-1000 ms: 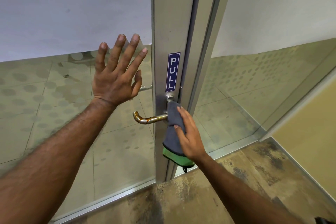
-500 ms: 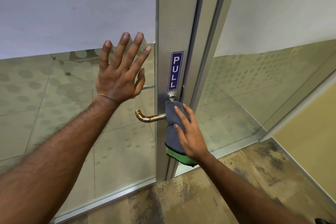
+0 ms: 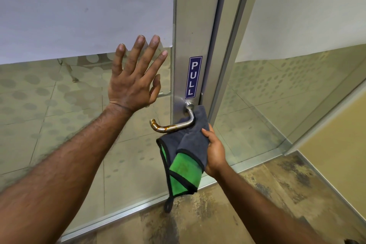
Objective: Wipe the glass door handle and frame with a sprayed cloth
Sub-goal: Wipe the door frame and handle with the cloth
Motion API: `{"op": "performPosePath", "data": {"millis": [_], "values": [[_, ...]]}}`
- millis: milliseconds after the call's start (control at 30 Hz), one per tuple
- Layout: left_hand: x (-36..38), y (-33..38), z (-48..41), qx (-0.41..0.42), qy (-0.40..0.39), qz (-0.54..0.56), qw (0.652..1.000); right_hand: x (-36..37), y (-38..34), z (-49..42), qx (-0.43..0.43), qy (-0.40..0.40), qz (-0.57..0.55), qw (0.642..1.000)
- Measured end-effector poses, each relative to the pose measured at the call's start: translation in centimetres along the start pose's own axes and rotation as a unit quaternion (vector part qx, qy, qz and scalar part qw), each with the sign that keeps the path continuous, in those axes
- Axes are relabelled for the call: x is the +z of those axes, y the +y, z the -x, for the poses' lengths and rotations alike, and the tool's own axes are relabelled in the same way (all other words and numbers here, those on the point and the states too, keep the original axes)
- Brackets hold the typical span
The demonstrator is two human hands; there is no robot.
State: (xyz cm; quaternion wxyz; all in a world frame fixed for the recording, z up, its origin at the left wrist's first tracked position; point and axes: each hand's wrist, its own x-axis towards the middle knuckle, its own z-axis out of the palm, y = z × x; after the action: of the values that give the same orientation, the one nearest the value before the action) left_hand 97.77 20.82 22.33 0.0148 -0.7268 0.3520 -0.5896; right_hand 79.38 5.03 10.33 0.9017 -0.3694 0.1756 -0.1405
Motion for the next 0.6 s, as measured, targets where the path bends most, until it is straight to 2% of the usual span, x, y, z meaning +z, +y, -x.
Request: {"op": "performPosePath", "data": {"millis": [200, 367, 500, 600], "values": [[-0.1, -0.1, 0.0, -0.003, -0.004, -0.001, 1.000, 0.8, -0.3, -0.9, 0.020, 0.023, -0.046, 0.998], [-0.1, -0.3, 0.1, 0.000, -0.002, 0.000, 1.000, 2.7, 1.7, -0.8, 0.093, 0.025, -0.059, 0.994], [-0.1, 0.1, 0.1, -0.001, -0.003, 0.001, 1.000, 0.5, 0.3, 0.0, 0.083, -0.002, -0.027, 0.996], [0.0, 0.0, 0.0, -0.001, -0.001, -0.004, 1.000, -0.9, -0.8, -0.4, 0.040, -0.025, 0.020, 0.999]]}}
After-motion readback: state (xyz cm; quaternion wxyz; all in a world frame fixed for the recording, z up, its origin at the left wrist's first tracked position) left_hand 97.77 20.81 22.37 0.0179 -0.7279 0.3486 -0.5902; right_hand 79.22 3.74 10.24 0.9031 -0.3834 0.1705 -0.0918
